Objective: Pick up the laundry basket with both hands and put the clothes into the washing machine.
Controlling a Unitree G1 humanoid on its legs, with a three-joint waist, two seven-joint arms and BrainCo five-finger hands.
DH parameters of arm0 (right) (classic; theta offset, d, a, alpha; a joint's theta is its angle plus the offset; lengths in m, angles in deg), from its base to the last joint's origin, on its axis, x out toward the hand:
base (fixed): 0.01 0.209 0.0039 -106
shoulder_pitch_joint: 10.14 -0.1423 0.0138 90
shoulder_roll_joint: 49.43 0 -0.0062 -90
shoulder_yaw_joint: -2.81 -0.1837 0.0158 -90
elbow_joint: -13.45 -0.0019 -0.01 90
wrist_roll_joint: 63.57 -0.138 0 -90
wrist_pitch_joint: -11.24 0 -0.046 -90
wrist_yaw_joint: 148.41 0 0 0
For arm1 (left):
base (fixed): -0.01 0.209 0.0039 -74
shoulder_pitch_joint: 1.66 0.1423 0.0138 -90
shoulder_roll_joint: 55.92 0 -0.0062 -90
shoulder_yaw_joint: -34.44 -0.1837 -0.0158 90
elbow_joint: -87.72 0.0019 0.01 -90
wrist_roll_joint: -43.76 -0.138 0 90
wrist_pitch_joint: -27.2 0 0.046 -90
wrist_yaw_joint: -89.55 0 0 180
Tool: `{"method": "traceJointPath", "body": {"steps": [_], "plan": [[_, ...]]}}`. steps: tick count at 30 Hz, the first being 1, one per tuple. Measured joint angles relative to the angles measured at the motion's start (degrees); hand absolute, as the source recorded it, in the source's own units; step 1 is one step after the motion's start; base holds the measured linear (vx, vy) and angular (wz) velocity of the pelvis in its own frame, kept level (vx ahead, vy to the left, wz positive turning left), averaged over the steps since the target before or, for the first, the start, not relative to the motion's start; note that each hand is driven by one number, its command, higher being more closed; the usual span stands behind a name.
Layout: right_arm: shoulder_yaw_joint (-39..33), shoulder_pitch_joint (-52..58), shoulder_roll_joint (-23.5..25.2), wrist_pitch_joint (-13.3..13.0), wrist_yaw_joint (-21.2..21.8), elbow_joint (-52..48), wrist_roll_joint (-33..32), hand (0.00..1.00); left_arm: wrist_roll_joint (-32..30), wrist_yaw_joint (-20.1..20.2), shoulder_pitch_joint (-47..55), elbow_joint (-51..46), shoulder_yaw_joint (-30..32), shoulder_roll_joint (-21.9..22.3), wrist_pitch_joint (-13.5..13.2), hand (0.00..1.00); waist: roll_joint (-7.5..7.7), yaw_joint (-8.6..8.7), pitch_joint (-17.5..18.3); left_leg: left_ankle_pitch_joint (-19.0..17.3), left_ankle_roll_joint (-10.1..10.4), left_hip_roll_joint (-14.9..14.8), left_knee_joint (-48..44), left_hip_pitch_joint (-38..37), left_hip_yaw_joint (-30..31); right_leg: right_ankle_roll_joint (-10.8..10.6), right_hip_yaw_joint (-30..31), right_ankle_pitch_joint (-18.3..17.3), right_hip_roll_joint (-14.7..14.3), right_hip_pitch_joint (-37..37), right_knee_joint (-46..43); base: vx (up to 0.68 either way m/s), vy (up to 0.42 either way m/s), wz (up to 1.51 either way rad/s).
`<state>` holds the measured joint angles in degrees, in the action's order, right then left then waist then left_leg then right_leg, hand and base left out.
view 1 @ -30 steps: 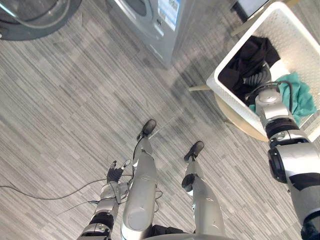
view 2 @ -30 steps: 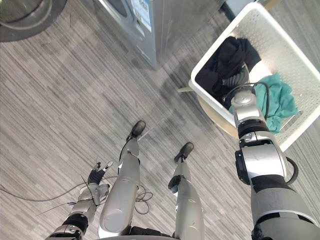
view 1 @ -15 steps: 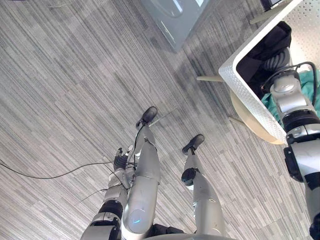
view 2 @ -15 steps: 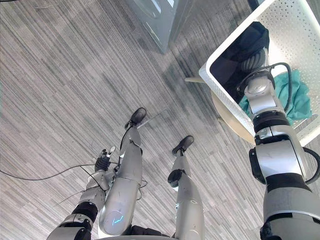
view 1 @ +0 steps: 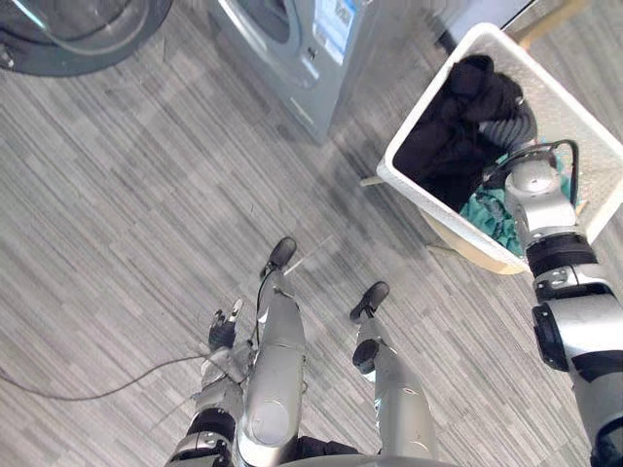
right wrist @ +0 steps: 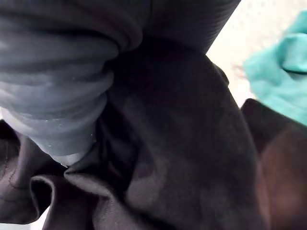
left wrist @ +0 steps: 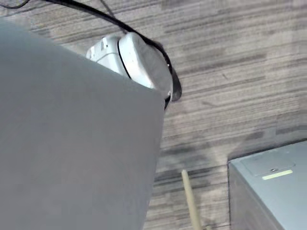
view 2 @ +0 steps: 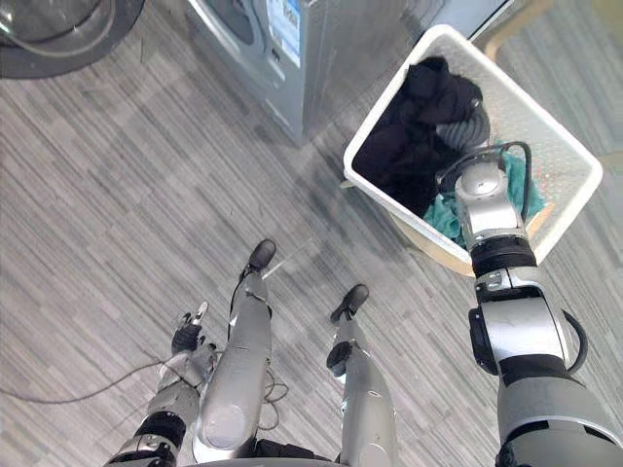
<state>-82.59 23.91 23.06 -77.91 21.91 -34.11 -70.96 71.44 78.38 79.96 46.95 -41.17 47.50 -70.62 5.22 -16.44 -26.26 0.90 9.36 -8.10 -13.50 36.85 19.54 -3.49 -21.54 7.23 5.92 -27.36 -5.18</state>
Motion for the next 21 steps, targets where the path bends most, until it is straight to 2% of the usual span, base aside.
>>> {"method": "traceJointPath", "body": {"steps": [3,6,8,10,14,16,18,21], "plan": [[-4.39,4.94,-0.04,-0.44,-0.02,-5.19,-1.18,1.0,4.49,0.08,3.12,1.4,3.46,-0.19,0.2,0.0,0.12,0.4,3.97,2.54,-0.3,0.45,5.59,-5.43,-2.36,-0.99,1.41,-0.95,1.82,1.96,-0.7,0.09,0.03,0.05],[-8.06,10.47,-0.05,-0.56,-0.17,-8.8,-1.51,1.0,8.0,-0.05,6.61,1.31,7.21,-1.43,0.09,0.0,-0.07,2.95,9.15,4.3,-1.03,1.2,10.96,-10.65,-2.71,-2.03,1.53,-2.16,3.29,4.88,-0.74,0.11,0.012,0.14],[-11.96,14.07,-0.09,-0.68,-0.33,-10.47,-1.51,1.0,9.37,-0.18,7.47,0.46,9.65,-2.43,0.05,0.0,-0.13,3.42,11.41,4.42,-1.19,1.52,12.41,-13.39,-3.14,-2.79,1.74,-2.81,3.87,6.82,-0.72,0.14,0.007,0.07],[-16.25,18.38,-0.1,-0.76,-0.61,-10.67,-1.52,1.0,10.27,-0.61,8.89,-5.23,14.52,-2.7,0.01,0.0,-0.47,4.63,14.1,4.45,-1.32,2.17,13.68,-16.66,-3.13,-3.27,1.75,-3.64,4.5,9.74,-0.52,0.13,0.002,0.12],[-21.68,25.17,-0.1,-0.73,-1.73,-16.45,-1.5,1.0,9.88,-3.09,10.25,-18.51,23.06,-3.64,-0.58,0.0,-1.34,5.58,18.1,4.21,-1.71,2.65,15.05,-19.89,-3.71,-3.67,1.93,-3.75,4.86,13.09,1.51,0.08,0.007,0.0],[-23.55,28.44,0.16,-0.71,-2.69,-23.03,-1.32,1.0,8.76,-5.89,10.49,-27.56,27.68,-4.75,-2.39,0.0,-2.25,6.2,19.73,3.88,-2.18,2.85,15.66,-22.36,-4.53,-3.96,2.6,-3.05,4.45,15.79,3.74,0.07,-0.005,-0.12],[-24.59,29.33,0.91,-0.8,-2.83,-27.77,-0.98,1.0,7.05,-7.81,10.56,-32.22,29.55,-5.87,-3.98,0.0,-2.93,6.35,21.31,3.7,-2.41,3.08,16.04,-23.93,-5.92,-3.84,3.28,-2.11,4.35,17.31,5.72,0.05,0.006,-0.25],[-24.94,29.34,2.01,-1.4,-3.18,-33.26,-0.98,1.0,9.21,-8.6,10.42,-39.02,30.09,-5.57,-5.58,0.0,-4.25,6.83,23.46,3.62,-2.53,3.09,17.2,-26.65,-7.82,-3.91,4.67,-1.86,4.38,18.93,6.66,0.03,0.017,-0.28]]}}
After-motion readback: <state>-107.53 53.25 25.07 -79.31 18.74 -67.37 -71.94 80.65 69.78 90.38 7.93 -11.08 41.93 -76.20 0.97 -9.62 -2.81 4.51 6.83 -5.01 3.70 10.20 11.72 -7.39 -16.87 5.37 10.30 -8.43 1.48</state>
